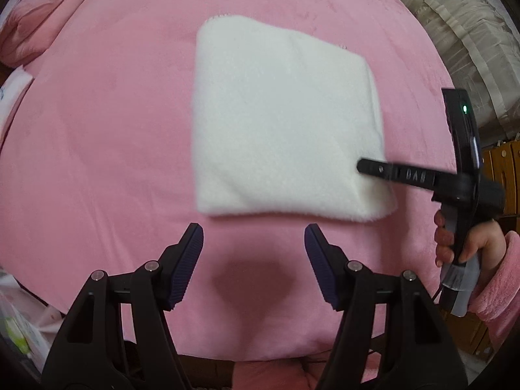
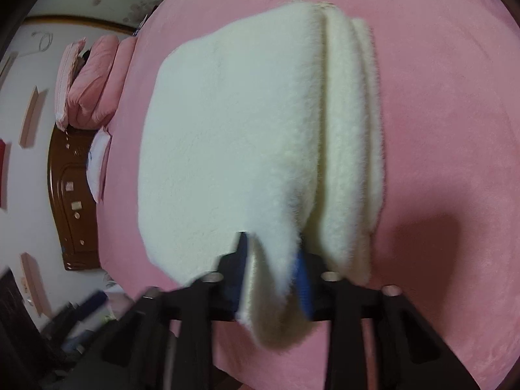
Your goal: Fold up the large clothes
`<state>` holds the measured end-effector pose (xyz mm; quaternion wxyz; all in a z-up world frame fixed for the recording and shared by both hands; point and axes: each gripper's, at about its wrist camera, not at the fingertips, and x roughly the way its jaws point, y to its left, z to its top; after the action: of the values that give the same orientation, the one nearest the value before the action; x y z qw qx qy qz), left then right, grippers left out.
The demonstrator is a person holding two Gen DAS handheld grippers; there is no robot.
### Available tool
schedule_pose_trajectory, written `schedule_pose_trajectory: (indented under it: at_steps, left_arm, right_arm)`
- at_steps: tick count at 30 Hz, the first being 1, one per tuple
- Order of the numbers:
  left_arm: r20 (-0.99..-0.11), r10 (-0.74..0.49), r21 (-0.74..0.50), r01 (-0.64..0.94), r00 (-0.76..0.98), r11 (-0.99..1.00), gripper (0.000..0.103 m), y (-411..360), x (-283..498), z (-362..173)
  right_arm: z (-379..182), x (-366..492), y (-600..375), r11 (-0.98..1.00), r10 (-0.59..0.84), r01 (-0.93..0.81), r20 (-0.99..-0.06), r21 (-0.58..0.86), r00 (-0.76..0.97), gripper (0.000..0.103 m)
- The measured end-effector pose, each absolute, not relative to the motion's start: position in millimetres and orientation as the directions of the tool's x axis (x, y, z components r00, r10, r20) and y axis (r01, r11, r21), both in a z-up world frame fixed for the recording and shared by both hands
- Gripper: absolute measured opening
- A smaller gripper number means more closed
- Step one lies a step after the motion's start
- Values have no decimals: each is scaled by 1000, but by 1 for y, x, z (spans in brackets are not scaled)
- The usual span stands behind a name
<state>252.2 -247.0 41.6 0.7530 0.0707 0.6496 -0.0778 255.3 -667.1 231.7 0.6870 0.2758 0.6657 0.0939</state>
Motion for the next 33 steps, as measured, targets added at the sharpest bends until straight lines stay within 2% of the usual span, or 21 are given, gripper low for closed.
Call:
schedule_pose_trajectory:
  at_steps: [5,8,12,15,17,19,22,23,25,28,30,32,33]
  left_arm:
    - [-988,-44,-12,213,146,977,62,-229,281,44]
    - [-993,-57,-35,206,100,978,62,-220,301,26]
    - [-998,-56,-49,201,28,978,62,-205,322,1]
    - [-999,-49,-52,164,-22,985,62,-194,332,-19]
    - [-996,-85,-89,139,-29,986,55,-185,339,-29]
    - [-989,-144,-147,133,-31,980,37,-179,346,-39]
    - [-981,-183,-189,122,-60,974,27,-172,350,-51]
    - [-978,-198,-205,121,-64,971,27,-171,350,-56]
    - [-980,-186,-194,135,-66,972,27,-171,346,-60]
    - [-990,-104,-119,166,-96,979,27,-173,342,-87]
    - [-994,-48,-66,183,-98,981,27,-172,340,-101]
    - [-993,-58,-73,143,-107,987,27,-165,343,-108]
    - [-990,-75,-89,121,-121,989,27,-162,346,-110]
  right_arm:
    - [260,255,-630,927,333,134,-932,351,140,9]
    - [266,246,-601,936,265,176,-940,304,213,8]
    - [251,234,-572,940,215,245,-969,240,122,8]
    - [263,230,-557,934,171,291,-975,207,145,11]
    - [276,217,-558,935,135,307,-979,177,154,15]
    - [298,212,-567,937,101,313,-978,156,184,15]
    - [331,197,-549,950,13,300,-973,83,229,15]
    - [329,206,-553,953,-5,294,-969,70,249,15]
    - [357,212,-543,954,76,252,-948,159,308,14]
    - [362,207,-520,908,349,127,-887,400,301,14]
    - [344,208,-485,905,397,62,-889,420,227,14]
    - [329,213,-465,921,379,36,-915,387,139,14]
    - [319,216,-460,929,362,37,-927,367,102,10]
